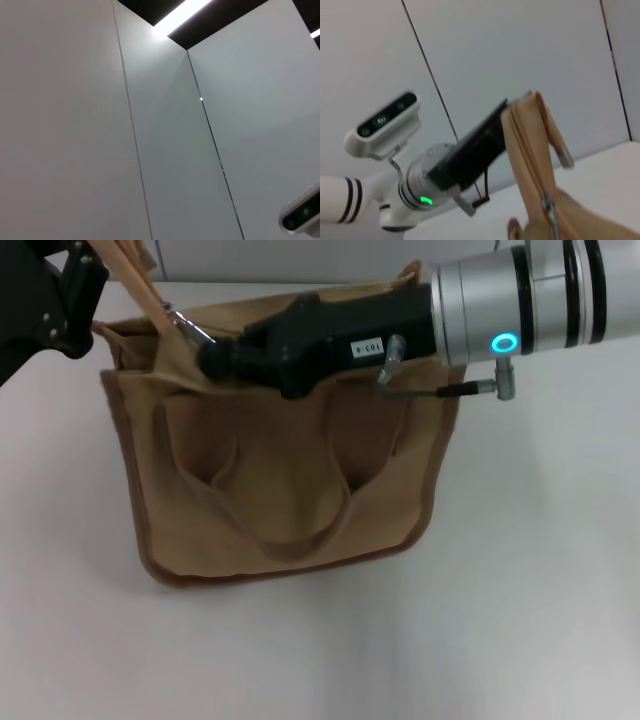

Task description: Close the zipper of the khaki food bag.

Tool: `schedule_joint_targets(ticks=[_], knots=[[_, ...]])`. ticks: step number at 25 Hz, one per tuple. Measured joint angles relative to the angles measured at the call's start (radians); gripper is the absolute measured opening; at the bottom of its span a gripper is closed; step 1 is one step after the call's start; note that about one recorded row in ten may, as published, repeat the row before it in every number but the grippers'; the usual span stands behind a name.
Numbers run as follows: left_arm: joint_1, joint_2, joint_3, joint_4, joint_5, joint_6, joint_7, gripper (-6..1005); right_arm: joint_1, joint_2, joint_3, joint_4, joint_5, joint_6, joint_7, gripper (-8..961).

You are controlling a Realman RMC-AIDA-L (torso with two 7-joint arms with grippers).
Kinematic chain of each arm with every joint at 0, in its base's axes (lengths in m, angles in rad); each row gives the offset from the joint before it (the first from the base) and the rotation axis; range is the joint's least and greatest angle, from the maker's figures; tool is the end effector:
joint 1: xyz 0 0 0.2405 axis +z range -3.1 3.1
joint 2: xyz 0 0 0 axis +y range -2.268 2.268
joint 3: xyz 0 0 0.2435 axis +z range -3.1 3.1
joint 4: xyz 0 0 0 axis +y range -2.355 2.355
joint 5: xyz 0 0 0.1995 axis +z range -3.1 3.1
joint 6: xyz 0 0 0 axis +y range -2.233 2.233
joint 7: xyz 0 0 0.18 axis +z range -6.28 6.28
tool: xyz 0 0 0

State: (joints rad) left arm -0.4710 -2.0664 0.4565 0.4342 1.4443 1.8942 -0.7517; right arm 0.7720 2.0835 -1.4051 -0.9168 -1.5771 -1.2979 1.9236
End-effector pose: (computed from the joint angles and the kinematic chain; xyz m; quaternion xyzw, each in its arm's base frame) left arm -0.1987 0.3110 0.0647 -0.7815 0.0311 -0.5164 0.3487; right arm 0.0432 0.3520 -0.0742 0.9551 -0.1670 -0.2442 0.0156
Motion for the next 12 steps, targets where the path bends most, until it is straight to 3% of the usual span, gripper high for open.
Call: schedule_joint_targets(ticks=[12], knots=[[0.008, 0.001, -0.007, -0.002, -0.004, 0.003, 0.001, 23, -0.063, 0.0, 0.038, -0.027, 0.05, -0.016, -0.035, 0]])
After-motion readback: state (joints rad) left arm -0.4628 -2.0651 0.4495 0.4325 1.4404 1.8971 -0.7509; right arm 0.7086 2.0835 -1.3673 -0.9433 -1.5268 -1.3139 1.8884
